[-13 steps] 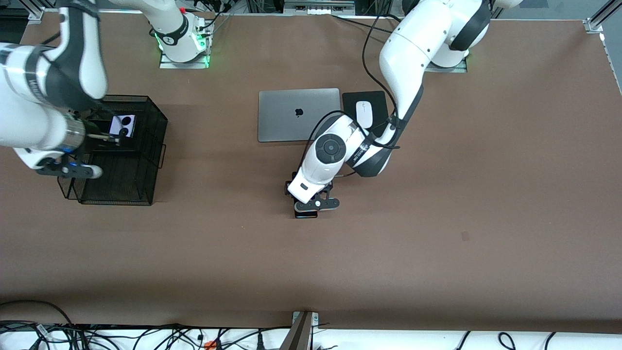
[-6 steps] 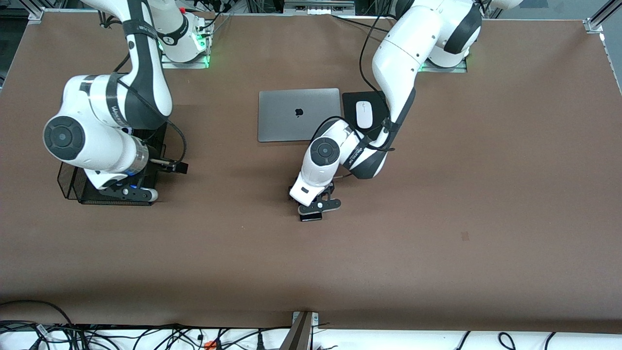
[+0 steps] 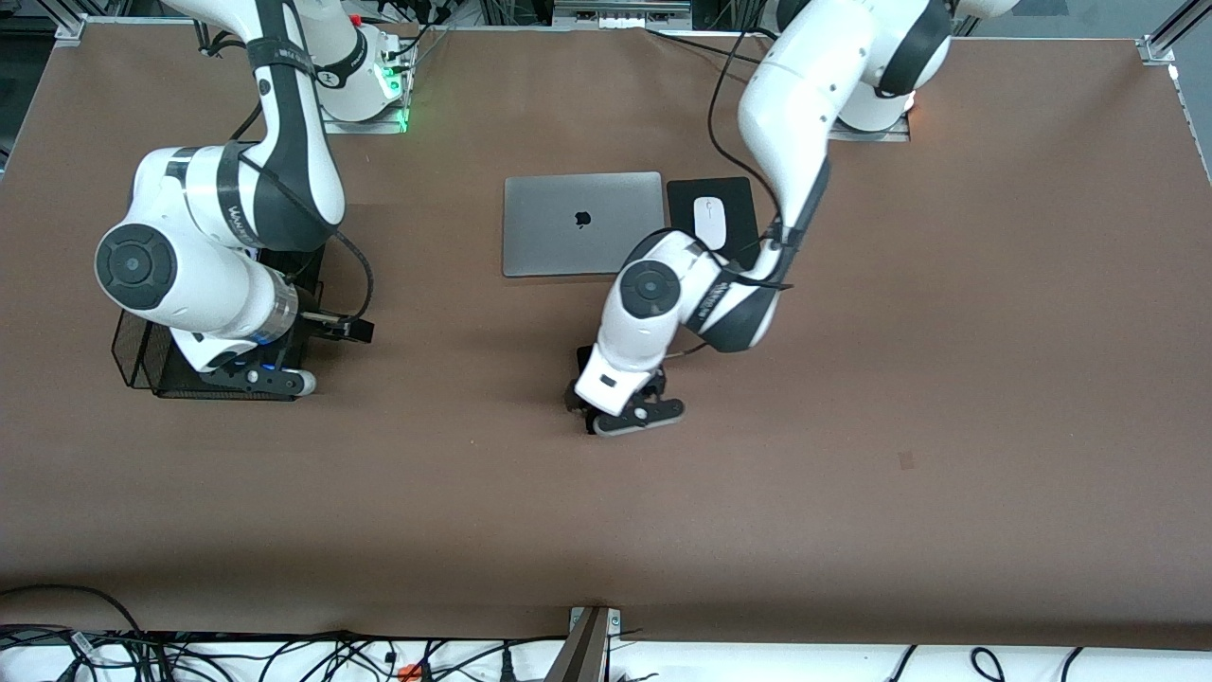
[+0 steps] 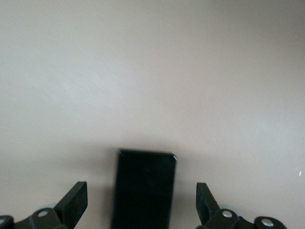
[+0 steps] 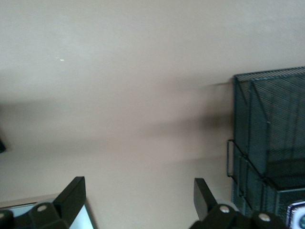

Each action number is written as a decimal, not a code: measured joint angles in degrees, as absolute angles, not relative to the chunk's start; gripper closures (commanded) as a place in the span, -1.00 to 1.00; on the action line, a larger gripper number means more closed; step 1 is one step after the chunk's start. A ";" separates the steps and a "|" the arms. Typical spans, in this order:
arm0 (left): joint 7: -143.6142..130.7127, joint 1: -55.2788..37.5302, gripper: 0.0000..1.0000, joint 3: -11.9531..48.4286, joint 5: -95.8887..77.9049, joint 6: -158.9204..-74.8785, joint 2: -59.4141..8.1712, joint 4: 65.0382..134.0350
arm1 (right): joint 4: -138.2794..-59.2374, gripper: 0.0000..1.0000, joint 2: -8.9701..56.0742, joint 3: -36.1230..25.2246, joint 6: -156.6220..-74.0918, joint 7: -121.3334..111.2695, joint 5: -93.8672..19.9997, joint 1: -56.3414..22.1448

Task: Place phones with both arms
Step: 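Release the white phone in the organizer while the left gripper sets the black phone down, then grasp the long black phone with the right gripper while the left gripper withdraws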

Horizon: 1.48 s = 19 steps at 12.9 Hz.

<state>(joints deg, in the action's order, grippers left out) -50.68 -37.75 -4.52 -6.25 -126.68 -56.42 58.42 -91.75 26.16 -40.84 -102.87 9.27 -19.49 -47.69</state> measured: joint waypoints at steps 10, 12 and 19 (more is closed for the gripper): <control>-11.90 -9.24 -1.00 -5.31 -6.20 -93.10 -33.45 59.07 | -81.58 -1.00 39.71 -23.46 -119.75 18.84 -19.66 -48.09; -4.29 -4.56 -1.00 -5.29 -6.21 -91.19 -30.11 59.29 | -81.48 -1.00 41.08 -20.16 -121.95 18.80 -19.65 -47.99; 6.38 1.98 -1.00 -4.11 -0.50 -91.86 -24.94 65.66 | -78.28 -1.00 50.18 -16.22 -134.80 18.97 -17.29 -52.53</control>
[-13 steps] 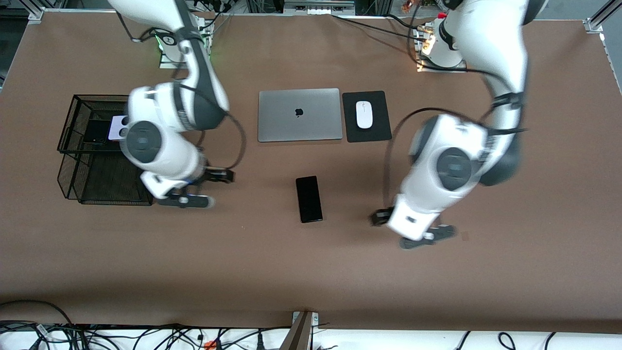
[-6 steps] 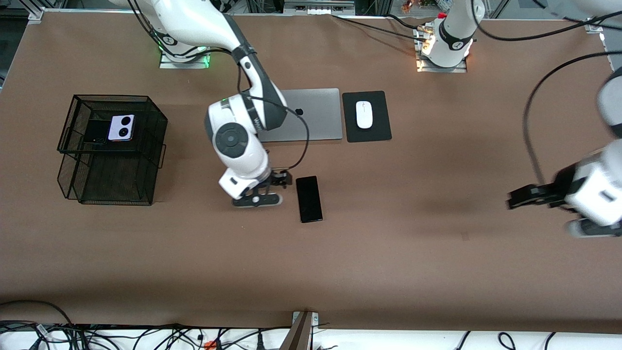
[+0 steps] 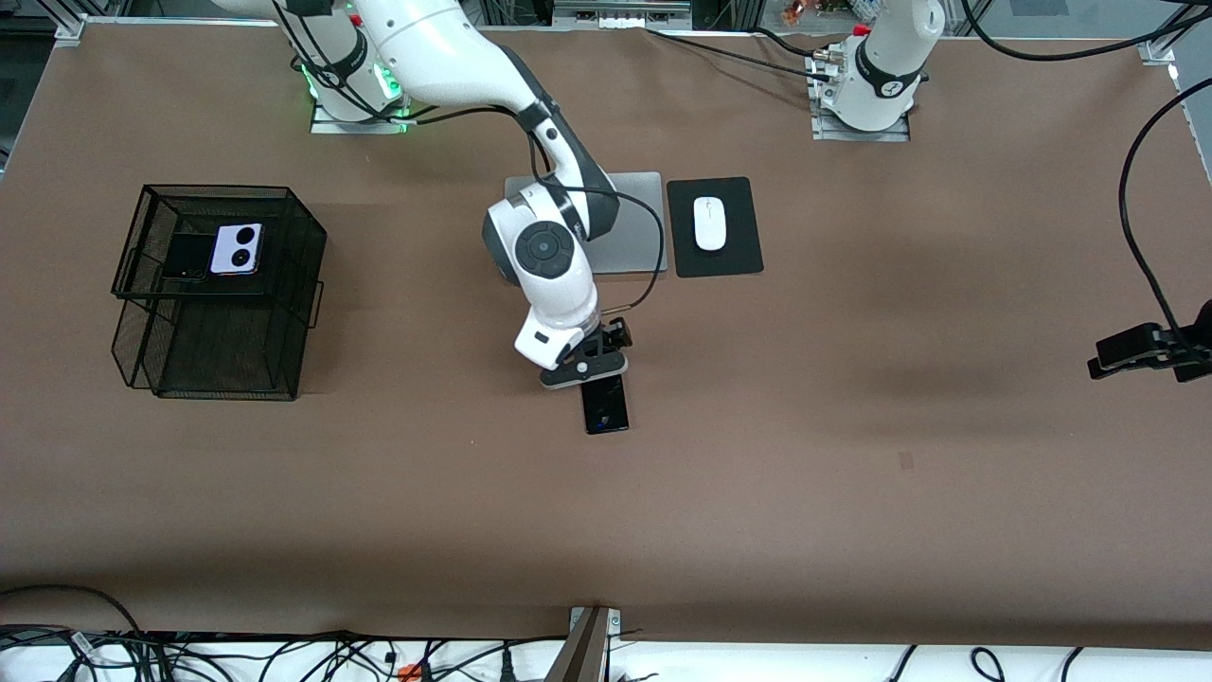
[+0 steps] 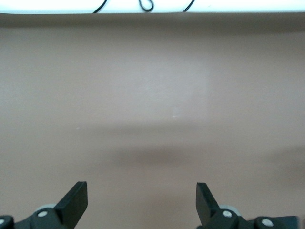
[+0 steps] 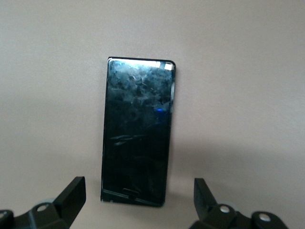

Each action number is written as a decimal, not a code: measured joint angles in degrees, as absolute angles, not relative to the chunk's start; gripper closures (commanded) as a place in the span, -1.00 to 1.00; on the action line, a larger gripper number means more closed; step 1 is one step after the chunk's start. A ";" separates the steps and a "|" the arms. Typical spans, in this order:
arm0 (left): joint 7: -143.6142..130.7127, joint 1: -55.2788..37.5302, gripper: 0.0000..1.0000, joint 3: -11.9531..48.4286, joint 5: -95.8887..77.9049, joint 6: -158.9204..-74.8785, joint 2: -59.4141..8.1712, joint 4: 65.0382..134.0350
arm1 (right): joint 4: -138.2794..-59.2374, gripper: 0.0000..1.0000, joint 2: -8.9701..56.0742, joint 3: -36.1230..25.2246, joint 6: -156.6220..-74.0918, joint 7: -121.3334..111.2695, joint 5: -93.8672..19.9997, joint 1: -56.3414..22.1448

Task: Place phones with both arms
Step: 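Grasp the long black phone with the right gripper while the left gripper withdraws, then carry the black phone with the right gripper to the mesh organizer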

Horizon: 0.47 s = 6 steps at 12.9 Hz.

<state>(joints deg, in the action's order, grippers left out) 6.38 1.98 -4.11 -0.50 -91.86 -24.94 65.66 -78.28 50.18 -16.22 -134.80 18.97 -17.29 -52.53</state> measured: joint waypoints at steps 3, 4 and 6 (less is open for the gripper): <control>6.31 1.32 -1.00 -2.61 0.96 -100.89 -19.53 77.16 | -74.05 -1.00 55.14 -16.21 -137.08 19.22 -17.23 -52.73; 6.31 1.22 -1.00 -2.58 0.97 -101.81 -17.96 79.40 | -73.30 -1.00 56.73 -16.20 -138.88 19.22 -17.16 -52.96; 6.32 1.23 -1.00 -2.56 0.98 -102.28 -16.03 81.41 | -72.57 -1.00 58.69 -16.28 -140.54 19.29 -15.10 -53.40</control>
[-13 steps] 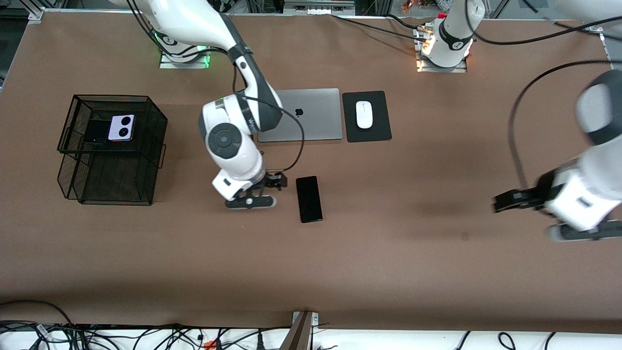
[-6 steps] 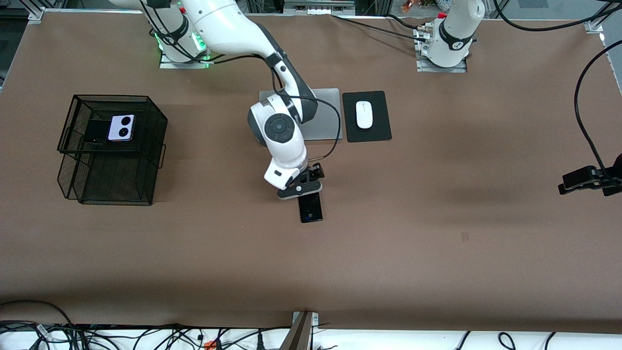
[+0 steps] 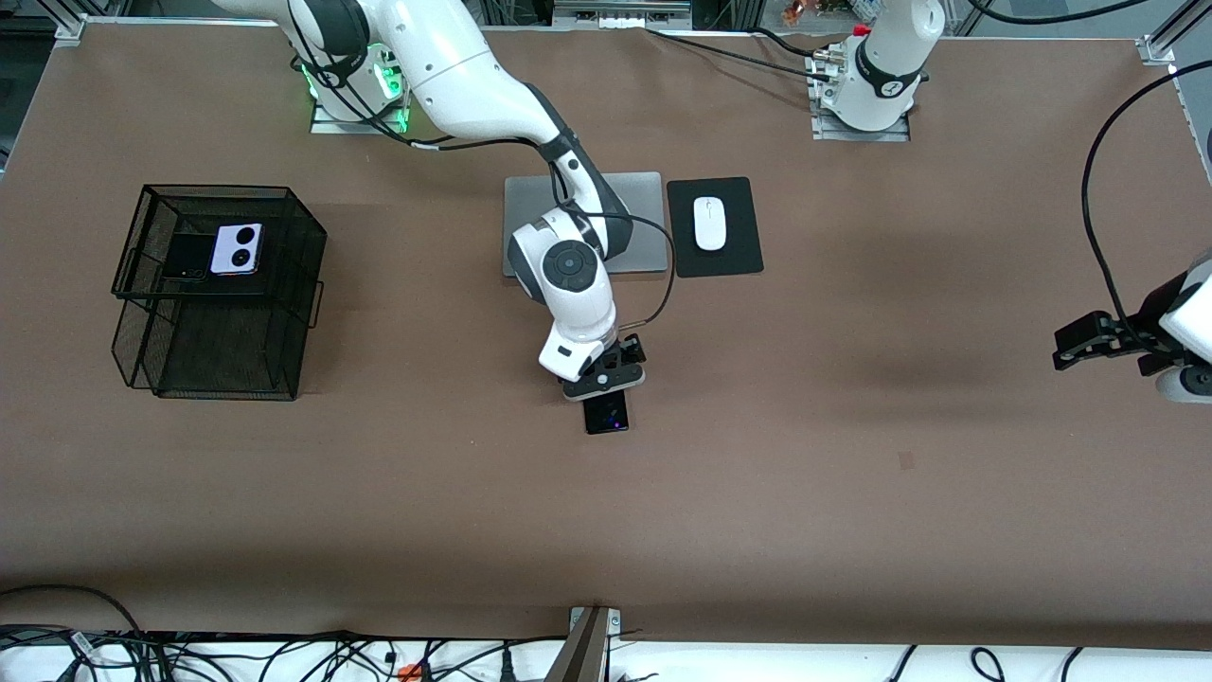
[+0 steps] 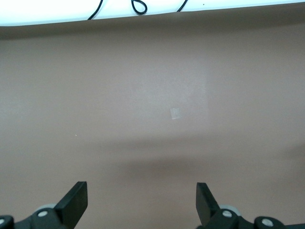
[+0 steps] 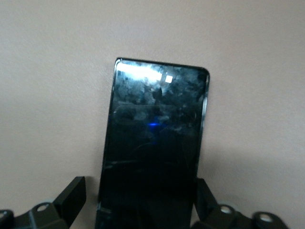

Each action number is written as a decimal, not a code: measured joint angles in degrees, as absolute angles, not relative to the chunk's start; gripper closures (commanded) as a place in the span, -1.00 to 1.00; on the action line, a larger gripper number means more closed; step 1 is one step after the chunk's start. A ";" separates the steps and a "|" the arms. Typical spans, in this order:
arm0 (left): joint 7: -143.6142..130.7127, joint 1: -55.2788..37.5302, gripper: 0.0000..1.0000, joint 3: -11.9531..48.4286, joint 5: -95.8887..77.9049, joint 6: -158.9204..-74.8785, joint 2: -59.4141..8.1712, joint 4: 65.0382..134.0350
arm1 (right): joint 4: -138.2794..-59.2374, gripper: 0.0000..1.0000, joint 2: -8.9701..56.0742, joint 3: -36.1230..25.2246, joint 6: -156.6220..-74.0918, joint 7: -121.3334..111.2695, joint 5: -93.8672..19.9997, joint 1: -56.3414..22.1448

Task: Place phones with both arms
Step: 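Carry the black phone with the right gripper to the mesh organizer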

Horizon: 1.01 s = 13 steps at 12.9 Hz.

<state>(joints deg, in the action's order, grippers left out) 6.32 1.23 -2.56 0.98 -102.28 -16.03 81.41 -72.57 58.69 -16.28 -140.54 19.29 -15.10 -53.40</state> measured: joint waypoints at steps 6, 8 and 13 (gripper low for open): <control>6.35 1.23 -1.00 -2.17 0.98 -102.54 -15.52 81.75 | -71.90 0.31 58.57 -16.32 -140.25 19.69 -11.79 -53.66; 6.35 1.22 -1.00 -1.67 0.98 -102.60 -15.48 81.77 | -71.84 0.31 58.60 -16.33 -140.22 19.69 -11.79 -53.66; 6.35 1.23 -1.00 -1.48 0.98 -102.69 -15.44 81.93 | -70.25 0.30 53.29 -17.72 -128.63 19.57 -11.80 -51.59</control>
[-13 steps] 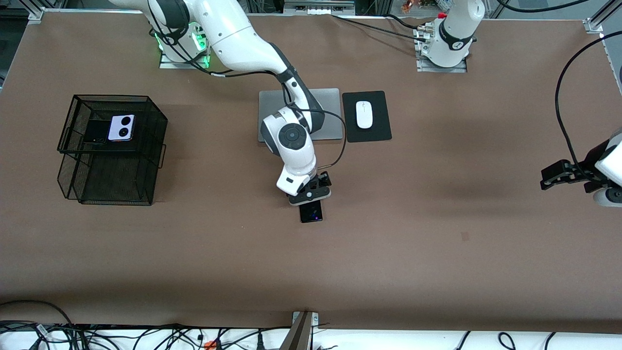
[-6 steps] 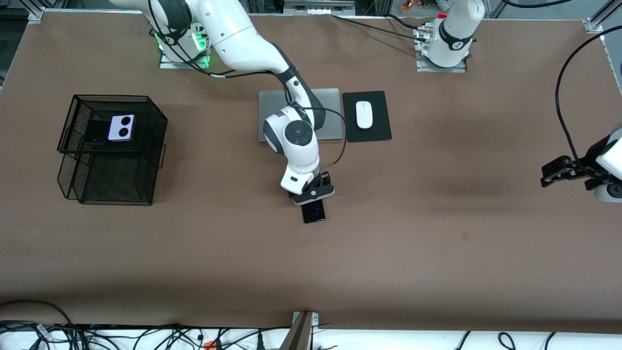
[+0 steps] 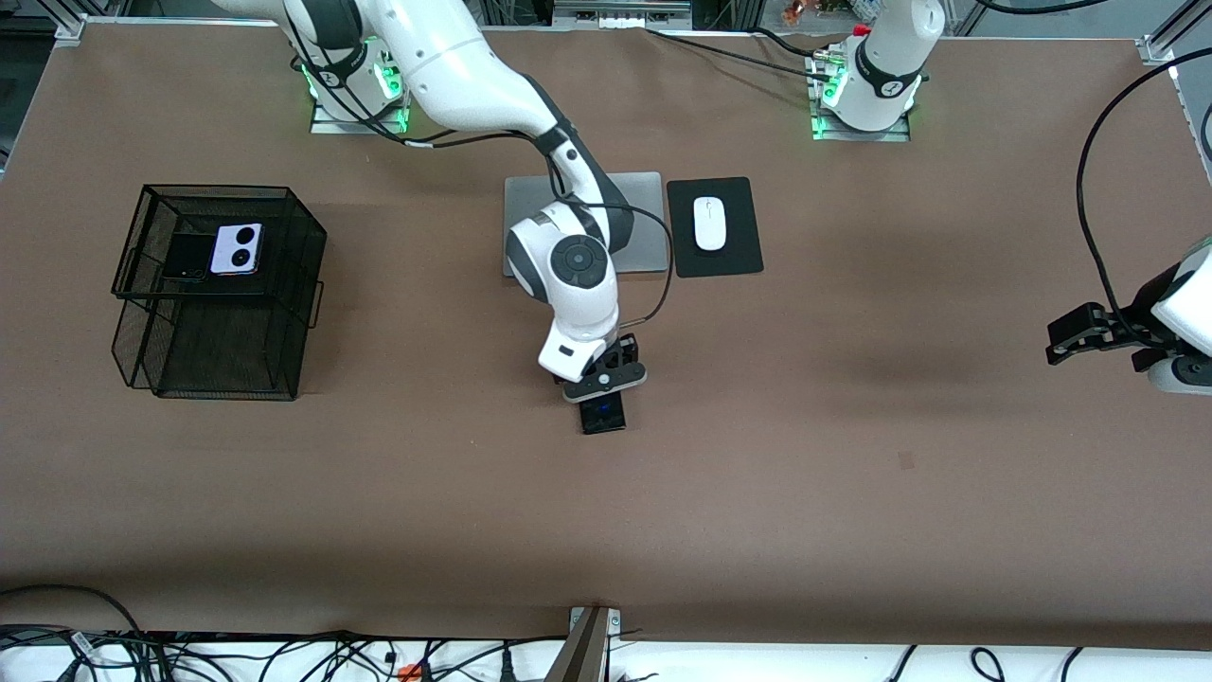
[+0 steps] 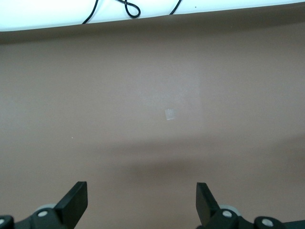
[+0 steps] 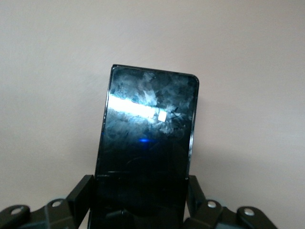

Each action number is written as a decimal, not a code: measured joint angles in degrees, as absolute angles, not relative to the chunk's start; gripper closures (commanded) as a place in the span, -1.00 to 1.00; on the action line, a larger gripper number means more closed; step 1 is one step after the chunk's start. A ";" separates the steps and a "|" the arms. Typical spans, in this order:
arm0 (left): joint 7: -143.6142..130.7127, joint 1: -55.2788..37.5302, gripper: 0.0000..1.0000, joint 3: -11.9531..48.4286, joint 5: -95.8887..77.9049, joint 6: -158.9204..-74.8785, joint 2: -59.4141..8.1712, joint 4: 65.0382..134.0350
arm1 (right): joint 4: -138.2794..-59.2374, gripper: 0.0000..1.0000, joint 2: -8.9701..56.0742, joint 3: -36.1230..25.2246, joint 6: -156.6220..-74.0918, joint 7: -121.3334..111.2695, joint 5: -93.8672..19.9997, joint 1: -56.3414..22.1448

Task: Place phones with both arms
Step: 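Carry the black phone with the right gripper to the mesh organizer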

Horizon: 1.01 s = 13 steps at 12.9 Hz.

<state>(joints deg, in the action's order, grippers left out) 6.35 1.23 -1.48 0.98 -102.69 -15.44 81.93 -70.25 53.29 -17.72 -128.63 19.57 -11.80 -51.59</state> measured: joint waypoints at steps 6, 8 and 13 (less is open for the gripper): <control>6.35 1.24 -1.00 -1.47 0.98 -102.77 -15.30 82.06 | -80.87 0.30 38.60 -18.19 -121.04 11.59 -11.73 -38.55; 6.35 1.24 -1.00 -1.47 0.98 -102.78 -15.29 82.08 | -85.42 0.31 35.60 -18.24 -121.04 7.49 -11.30 -34.09; 6.35 1.25 -1.00 -1.47 0.98 -102.78 -15.24 82.19 | -92.84 0.31 29.63 -18.77 -121.12 1.33 2.42 -27.01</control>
<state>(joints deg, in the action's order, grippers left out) 6.35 1.25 -1.47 0.98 -102.78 -15.24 82.19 -92.84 29.63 -18.77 -121.12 1.33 2.42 -27.01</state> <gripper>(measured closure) 0.000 0.172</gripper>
